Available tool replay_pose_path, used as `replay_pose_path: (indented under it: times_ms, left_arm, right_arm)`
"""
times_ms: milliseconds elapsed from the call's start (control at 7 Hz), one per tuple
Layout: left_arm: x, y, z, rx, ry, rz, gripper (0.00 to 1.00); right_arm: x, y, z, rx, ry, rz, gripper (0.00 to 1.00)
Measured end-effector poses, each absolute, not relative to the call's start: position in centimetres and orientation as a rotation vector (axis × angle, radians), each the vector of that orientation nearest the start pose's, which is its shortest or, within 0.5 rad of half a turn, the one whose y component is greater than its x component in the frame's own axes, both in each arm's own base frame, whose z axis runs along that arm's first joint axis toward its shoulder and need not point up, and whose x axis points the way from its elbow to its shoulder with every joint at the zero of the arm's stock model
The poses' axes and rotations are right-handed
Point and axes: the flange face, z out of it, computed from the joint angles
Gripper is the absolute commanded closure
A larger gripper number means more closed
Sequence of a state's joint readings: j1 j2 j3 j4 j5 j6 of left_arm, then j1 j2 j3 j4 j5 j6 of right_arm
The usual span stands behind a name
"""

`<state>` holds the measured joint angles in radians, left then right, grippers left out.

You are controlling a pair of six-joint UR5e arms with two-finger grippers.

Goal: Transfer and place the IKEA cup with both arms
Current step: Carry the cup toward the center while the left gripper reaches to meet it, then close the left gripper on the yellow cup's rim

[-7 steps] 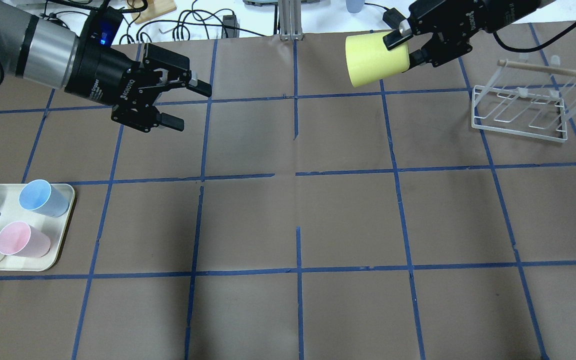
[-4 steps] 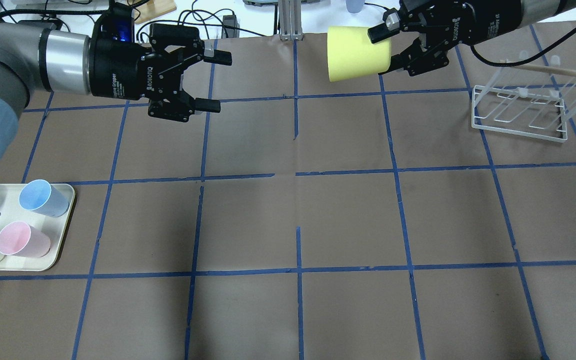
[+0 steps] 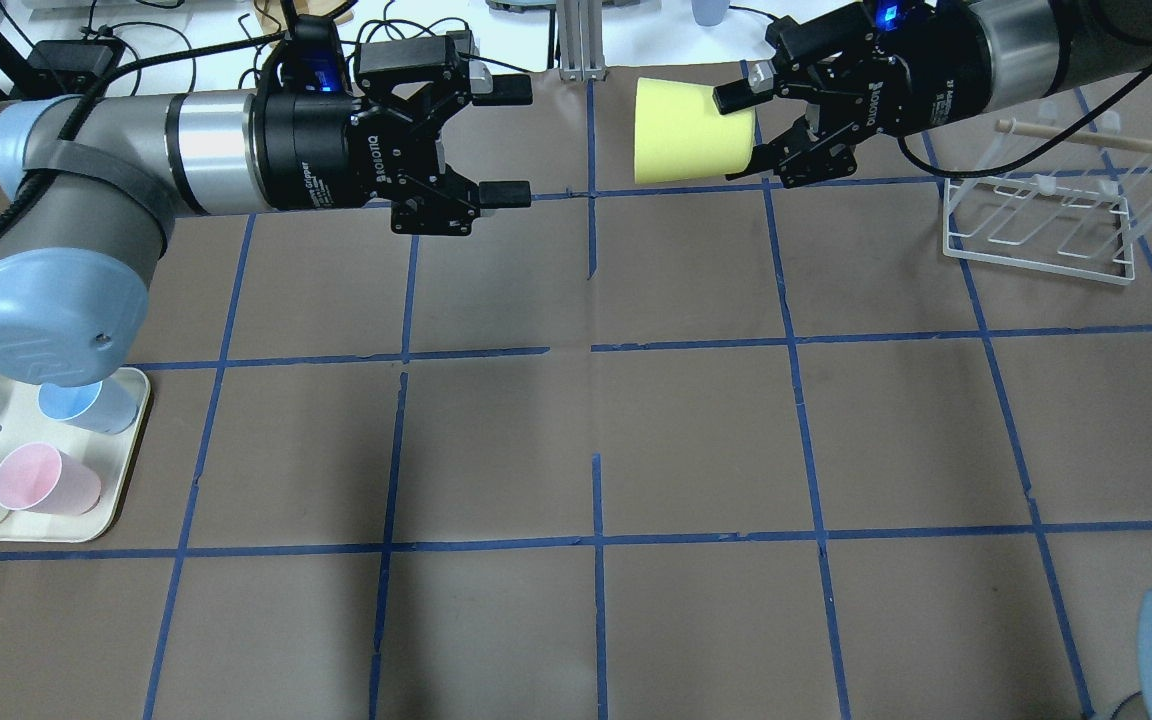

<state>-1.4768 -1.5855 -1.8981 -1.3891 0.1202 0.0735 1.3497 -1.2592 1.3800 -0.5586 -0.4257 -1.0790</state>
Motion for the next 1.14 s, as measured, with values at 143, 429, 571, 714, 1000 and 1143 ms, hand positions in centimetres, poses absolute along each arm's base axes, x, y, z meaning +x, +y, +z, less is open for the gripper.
replay_pose_path:
  times_ms: [143, 429, 571, 714, 1000, 1143]
  left_arm:
    - [-19.8, -49.3, 42.3, 0.113, -1.678, -0.018, 0.0]
    - [-21.2, -50.4, 41.8, 0.068, -1.679, -0.016, 0.0]
    - [-21.5, -51.1, 41.7, 0.06, -1.681, -0.013, 0.0]
    - [-21.8, -51.3, 41.6, 0.068, -1.681, -0.025, 0.0]
    - [-22.4, -51.2, 41.9, 0.082, -1.681, -0.052, 0.58]
    - [-22.6, -51.2, 42.1, 0.094, -1.683, -0.067, 0.75]
  right_arm:
    - [11.2, -55.8, 41.0, -0.067, 1.741, 0.209, 1.0]
    - [12.7, -55.3, 40.9, -0.069, 1.731, 0.246, 1.0]
    - [13.3, -55.2, 40.8, -0.073, 1.729, 0.257, 1.0]
    - [13.6, -55.1, 40.7, -0.073, 1.728, 0.265, 1.0]
    - [14.5, -54.9, 40.6, -0.073, 1.725, 0.281, 1.0]
    - [15.1, -54.8, 40.6, -0.073, 1.721, 0.284, 1.0]
